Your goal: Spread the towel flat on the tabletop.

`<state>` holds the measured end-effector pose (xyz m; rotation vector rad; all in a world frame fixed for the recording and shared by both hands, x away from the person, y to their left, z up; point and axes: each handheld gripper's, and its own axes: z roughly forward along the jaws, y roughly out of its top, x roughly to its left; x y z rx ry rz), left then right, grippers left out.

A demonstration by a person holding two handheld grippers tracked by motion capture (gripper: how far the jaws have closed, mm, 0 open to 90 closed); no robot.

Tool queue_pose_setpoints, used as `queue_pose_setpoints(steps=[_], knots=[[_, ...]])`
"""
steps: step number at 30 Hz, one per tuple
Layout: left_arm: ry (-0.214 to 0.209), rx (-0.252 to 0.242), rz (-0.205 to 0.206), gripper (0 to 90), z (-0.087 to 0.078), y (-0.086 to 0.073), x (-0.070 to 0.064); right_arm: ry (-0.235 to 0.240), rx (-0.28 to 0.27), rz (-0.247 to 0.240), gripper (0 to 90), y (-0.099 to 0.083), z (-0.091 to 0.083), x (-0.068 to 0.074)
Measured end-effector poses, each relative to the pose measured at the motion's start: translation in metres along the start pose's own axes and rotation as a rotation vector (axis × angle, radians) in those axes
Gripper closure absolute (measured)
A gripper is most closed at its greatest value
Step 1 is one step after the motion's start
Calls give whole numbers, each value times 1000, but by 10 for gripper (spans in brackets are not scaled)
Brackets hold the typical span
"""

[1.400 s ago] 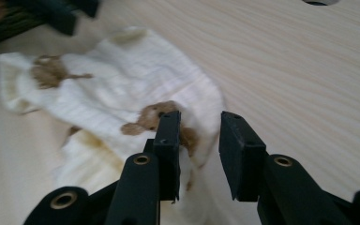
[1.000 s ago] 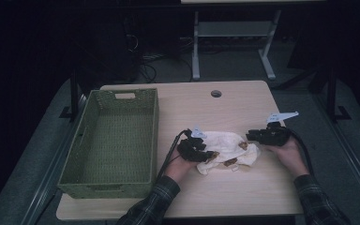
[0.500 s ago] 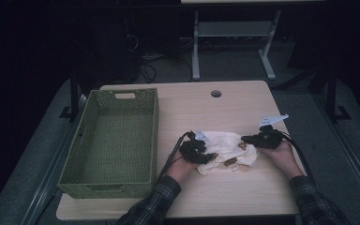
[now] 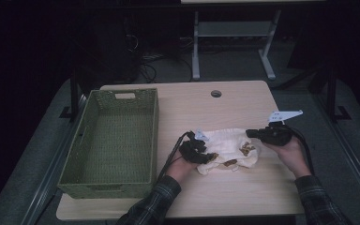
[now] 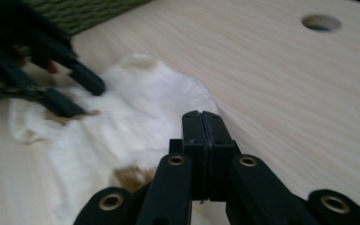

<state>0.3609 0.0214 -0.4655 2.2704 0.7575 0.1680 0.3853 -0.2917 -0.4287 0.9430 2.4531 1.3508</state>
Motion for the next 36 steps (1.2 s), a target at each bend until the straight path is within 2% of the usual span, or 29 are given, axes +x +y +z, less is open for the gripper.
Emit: queue_pose_setpoints(steps=[6, 11, 13, 14, 15, 18, 20, 22, 25, 30, 32, 36], knots=[[-1, -3, -6, 558, 0, 0, 0, 82, -41, -102, 893, 23, 1, 38], [-5, -3, -3, 558, 0, 0, 0, 167, -24, -133, 891, 26, 9, 63], [-4, -4, -3, 557, 0, 0, 0, 168, 4, -146, 885, 24, 15, 67], [-4, -8, -7, 557, 0, 0, 0, 172, 34, -150, 885, 20, 21, 69], [-4, 3, 5, 557, 0, 0, 1, 178, 57, -146, 883, 17, 26, 69], [-7, -5, -5, 556, 0, 0, 0, 183, 127, -154, 881, 7, 39, 70], [-7, -6, -3, 556, 0, 0, 0, 181, 151, -155, 844, 2, 45, 72], [-7, -6, -2, 556, 0, 0, 0, 185, 130, -155, 787, 2, 43, 70], [-7, -2, 2, 556, 0, 0, 1, 165, 82, -142, 762, 10, 31, 61], [-8, -4, -1, 555, 0, 0, 0, 100, 25, -115, 762, 22, 15, 40], [-7, -6, 2, 555, 0, 0, 1, 97, 22, -85, 760, 24, 15, 28], [-9, 0, 10, 555, 0, 0, 1, 99, 77, -64, 744, 23, 29, 15]])
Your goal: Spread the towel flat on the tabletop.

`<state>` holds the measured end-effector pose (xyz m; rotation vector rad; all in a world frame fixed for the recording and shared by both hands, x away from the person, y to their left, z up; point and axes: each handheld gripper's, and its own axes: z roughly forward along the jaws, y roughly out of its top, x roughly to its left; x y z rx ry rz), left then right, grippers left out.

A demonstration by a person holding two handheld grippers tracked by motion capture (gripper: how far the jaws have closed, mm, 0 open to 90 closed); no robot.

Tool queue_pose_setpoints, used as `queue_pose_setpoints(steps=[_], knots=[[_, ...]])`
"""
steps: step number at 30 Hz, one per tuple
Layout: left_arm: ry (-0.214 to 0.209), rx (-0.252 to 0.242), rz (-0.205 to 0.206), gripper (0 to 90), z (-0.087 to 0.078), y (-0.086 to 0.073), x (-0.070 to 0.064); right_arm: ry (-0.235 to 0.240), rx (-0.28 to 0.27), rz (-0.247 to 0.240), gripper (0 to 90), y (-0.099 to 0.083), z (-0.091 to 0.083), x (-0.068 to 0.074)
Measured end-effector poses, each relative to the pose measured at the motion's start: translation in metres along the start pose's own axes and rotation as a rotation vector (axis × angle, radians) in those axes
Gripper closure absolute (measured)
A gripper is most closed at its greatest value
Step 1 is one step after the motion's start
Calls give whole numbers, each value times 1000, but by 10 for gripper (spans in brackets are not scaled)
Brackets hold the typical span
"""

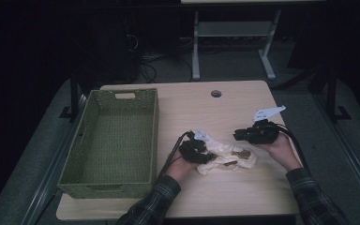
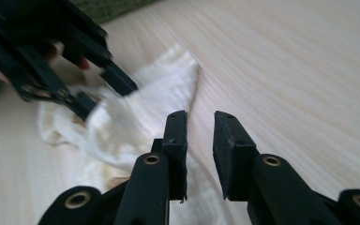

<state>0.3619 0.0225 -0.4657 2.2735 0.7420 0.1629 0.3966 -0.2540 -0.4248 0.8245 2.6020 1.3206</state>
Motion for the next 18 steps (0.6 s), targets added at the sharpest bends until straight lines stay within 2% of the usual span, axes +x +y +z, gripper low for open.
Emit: queue_pose_setpoints(steps=[6, 11, 15, 18], knots=[[-1, -1, -5, 554, 0, 0, -1, 15, 66, 35, 715, -12, 24, -12], [-1, -1, -4, 554, 0, 0, -1, 7, 114, 8, 698, -21, 37, -9], [0, 0, -3, 553, 0, 0, -1, -12, 125, -36, 695, -27, 41, -7], [0, -1, -4, 553, 0, 0, -1, -24, 119, -46, 711, -28, 41, -5]])
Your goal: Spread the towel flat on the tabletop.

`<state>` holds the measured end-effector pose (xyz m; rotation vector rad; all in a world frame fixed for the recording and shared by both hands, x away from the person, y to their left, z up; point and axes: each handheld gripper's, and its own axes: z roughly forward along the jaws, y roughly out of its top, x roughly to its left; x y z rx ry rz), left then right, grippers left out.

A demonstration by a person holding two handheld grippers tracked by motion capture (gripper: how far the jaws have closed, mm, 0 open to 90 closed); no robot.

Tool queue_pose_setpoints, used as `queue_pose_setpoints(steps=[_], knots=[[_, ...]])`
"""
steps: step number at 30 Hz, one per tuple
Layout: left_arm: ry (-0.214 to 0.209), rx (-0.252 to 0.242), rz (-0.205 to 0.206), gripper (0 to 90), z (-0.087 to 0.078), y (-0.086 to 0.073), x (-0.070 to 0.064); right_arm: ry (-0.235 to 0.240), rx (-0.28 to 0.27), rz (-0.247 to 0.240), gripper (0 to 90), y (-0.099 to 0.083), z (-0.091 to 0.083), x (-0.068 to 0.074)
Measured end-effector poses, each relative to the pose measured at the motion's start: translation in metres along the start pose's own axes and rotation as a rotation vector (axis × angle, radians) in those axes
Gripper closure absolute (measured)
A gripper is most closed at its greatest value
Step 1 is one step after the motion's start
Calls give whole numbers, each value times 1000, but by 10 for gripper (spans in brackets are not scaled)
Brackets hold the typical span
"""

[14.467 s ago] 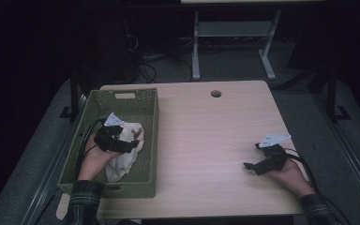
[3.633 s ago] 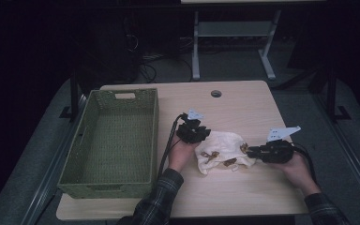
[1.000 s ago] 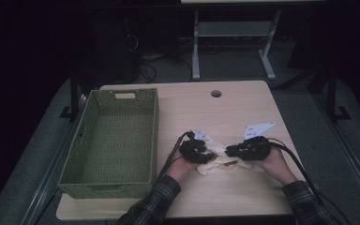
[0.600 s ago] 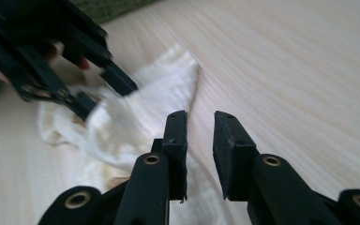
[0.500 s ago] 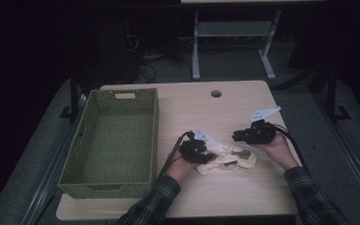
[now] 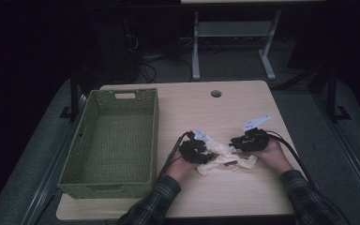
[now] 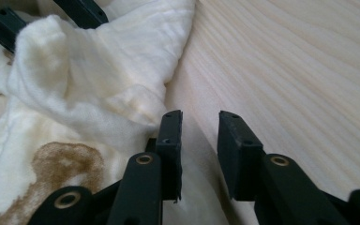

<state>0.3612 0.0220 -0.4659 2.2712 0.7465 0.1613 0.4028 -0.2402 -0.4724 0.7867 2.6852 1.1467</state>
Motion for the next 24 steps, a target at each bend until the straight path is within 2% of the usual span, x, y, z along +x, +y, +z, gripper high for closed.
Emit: queue_pose_setpoints(steps=[1, 4, 7, 10, 15, 16, 24], knots=[[1, 0, 1, 553, 0, 0, 0, -5, 0, -10, 745, 0, 0, 1], [2, 0, 2, 552, 0, 0, 0, 36, -3, -12, 895, -1, 1, 3], [1, 0, 1, 552, 0, 0, 0, 31, -3, 2, 900, -1, 0, 3], [0, 1, 2, 552, 0, 0, 0, 8, -7, 16, 900, -1, -3, 0], [0, -1, 2, 552, 0, 0, 0, -41, -59, 35, 900, 7, -23, -12], [0, -1, 2, 552, 0, 0, 0, -64, -67, 43, 900, 9, -30, -16], [0, -2, 0, 552, 0, 0, 0, -130, -77, 91, 900, 7, -45, -38]])
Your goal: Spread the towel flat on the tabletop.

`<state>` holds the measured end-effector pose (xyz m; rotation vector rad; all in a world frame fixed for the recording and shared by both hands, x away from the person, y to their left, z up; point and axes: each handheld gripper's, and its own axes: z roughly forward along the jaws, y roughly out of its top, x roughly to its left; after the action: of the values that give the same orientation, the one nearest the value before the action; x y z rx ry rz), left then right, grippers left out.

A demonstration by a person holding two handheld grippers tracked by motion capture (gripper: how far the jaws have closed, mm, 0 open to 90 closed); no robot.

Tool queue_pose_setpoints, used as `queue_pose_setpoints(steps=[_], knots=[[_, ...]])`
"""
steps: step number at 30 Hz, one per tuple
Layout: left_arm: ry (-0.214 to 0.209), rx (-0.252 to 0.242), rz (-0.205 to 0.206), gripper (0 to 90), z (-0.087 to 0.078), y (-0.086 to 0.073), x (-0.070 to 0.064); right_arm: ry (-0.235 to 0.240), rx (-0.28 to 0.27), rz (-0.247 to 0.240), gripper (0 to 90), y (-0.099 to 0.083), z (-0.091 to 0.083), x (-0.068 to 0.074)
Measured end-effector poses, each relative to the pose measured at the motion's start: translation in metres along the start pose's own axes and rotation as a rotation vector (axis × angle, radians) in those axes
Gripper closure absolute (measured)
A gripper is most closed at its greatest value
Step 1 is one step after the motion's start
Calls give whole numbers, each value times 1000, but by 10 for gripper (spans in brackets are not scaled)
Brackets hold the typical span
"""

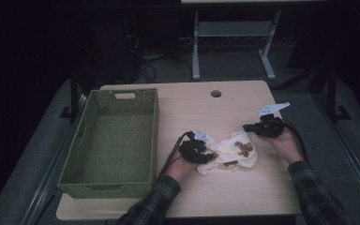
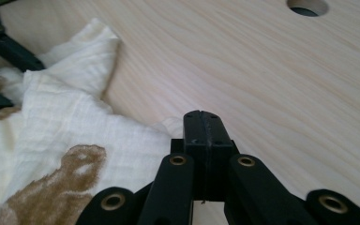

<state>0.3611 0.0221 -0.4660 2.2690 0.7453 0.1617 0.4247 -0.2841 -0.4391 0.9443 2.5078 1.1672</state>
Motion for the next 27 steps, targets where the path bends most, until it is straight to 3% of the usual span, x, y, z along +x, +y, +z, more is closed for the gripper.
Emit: queue_pose_setpoints(steps=[10, 15, 21, 23, 27], knots=[[0, -10, -7, 551, 1, 0, 0, -127, 39, 60, 900, -4, 0, -33], [0, -9, -6, 551, 1, 0, 0, -177, 52, 105, 900, -16, -8, -47], [-2, -6, -5, 547, 1, 0, -1, -151, 61, 139, 898, -29, -10, -47], [3, 4, 6, 538, 0, 2, 0, -144, 34, 134, 798, -29, -12, -46], [15, -14, 1, 522, -7, 6, 0, -119, 12, 127, 753, -26, -18, -38]])
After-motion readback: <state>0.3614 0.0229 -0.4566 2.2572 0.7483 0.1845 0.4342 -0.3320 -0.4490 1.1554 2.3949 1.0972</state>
